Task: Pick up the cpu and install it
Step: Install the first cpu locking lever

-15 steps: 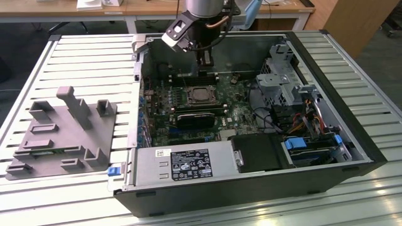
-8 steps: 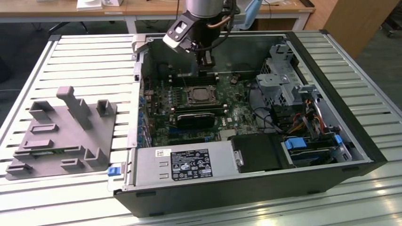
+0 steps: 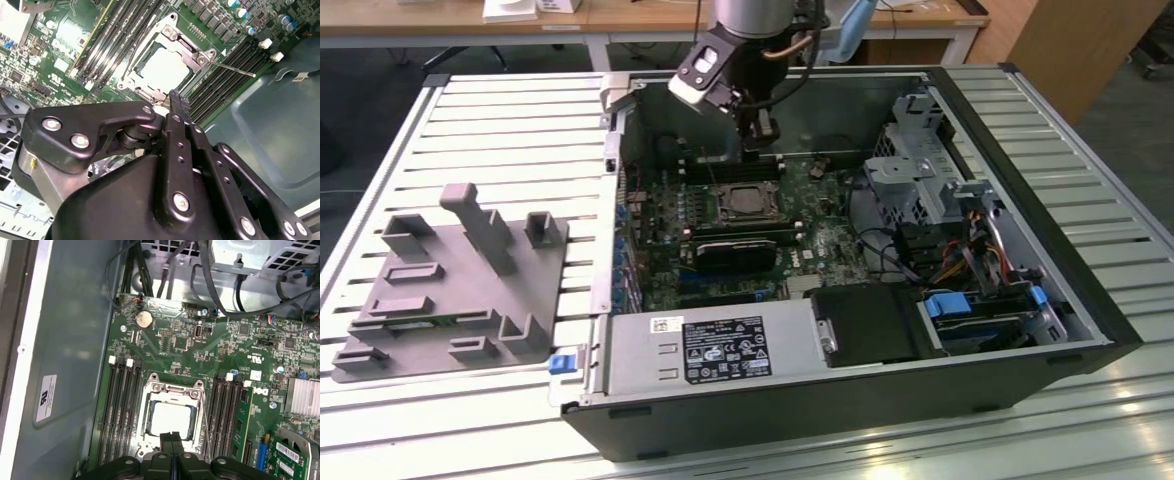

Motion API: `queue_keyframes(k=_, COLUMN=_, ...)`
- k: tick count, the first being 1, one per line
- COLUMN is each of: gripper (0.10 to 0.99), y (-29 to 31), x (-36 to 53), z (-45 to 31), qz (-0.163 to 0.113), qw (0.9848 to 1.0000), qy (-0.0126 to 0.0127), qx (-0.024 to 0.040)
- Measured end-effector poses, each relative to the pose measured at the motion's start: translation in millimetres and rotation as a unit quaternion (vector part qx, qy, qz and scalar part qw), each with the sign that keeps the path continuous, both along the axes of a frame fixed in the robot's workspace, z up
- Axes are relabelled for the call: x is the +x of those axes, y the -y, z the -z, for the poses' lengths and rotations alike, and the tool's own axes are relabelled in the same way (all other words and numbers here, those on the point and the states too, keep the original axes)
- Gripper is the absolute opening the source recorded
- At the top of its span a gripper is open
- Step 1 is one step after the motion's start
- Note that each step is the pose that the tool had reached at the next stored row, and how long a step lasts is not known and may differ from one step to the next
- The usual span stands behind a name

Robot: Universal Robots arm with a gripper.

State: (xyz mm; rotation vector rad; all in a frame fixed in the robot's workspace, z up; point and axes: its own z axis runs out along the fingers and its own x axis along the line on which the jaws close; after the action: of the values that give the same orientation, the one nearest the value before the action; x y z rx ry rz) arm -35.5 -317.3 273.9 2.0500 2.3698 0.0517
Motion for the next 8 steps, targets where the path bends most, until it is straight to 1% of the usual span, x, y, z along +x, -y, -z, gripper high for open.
queue_keyframes(k=3, gripper=0.106, y=0.0, x=0.0, z=0.0, qz=-0.017, qw=0.9999, qy=0.0000, qx=0.0000)
queue_keyframes(k=5, gripper=0.106, y=0.0, x=0.0, z=0.0, qz=-0.032, qw=0.9995, qy=0.0000, qx=0.0000)
queue_keyframes(k=8, gripper=0.106, y=0.0, x=0.0, z=0.0, qz=-0.059, qw=0.9982, qy=0.0000, qx=0.0000)
